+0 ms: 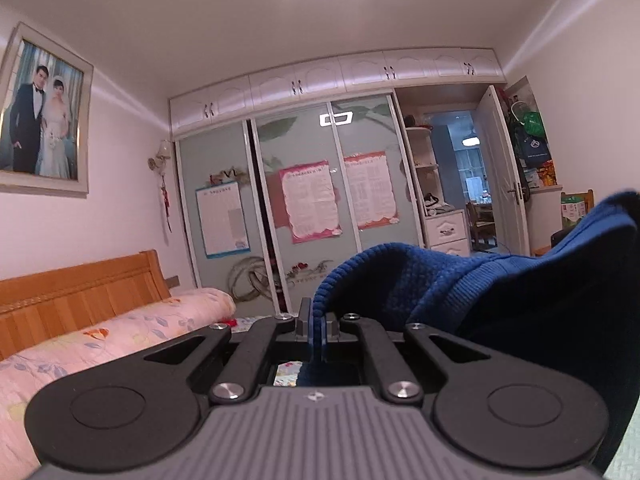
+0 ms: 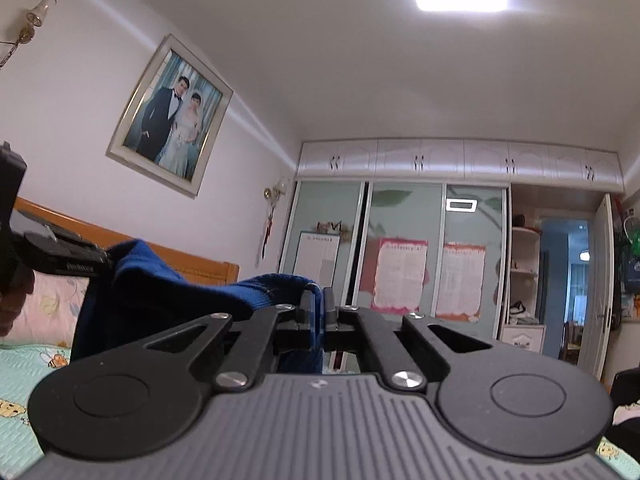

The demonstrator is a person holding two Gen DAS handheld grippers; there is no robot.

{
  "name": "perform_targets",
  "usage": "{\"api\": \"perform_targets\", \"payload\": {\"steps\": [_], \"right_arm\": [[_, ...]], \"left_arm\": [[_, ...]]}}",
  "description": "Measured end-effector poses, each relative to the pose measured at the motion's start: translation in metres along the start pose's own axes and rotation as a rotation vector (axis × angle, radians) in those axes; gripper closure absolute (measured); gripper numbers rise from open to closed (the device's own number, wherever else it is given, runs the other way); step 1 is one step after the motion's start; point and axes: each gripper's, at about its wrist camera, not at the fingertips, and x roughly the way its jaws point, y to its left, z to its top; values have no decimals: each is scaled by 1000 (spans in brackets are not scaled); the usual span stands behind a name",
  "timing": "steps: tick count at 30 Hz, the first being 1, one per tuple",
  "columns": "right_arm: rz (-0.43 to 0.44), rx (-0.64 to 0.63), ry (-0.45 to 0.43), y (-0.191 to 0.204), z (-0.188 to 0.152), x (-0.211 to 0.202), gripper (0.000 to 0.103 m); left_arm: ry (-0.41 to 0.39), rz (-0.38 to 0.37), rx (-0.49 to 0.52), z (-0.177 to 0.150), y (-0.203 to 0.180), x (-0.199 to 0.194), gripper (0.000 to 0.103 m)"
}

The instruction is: Fold clothes

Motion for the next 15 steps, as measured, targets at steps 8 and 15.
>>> {"api": "perform_targets", "payload": {"steps": [8,15], "right_arm": [[0,8,159,-3,-7,19,103],[-96,104,509,-25,-121,26,103]], "left_arm": [[326,-181,-11,-76,-30,57,70],[610,-308,-167,-175,-52,52,69]]}}
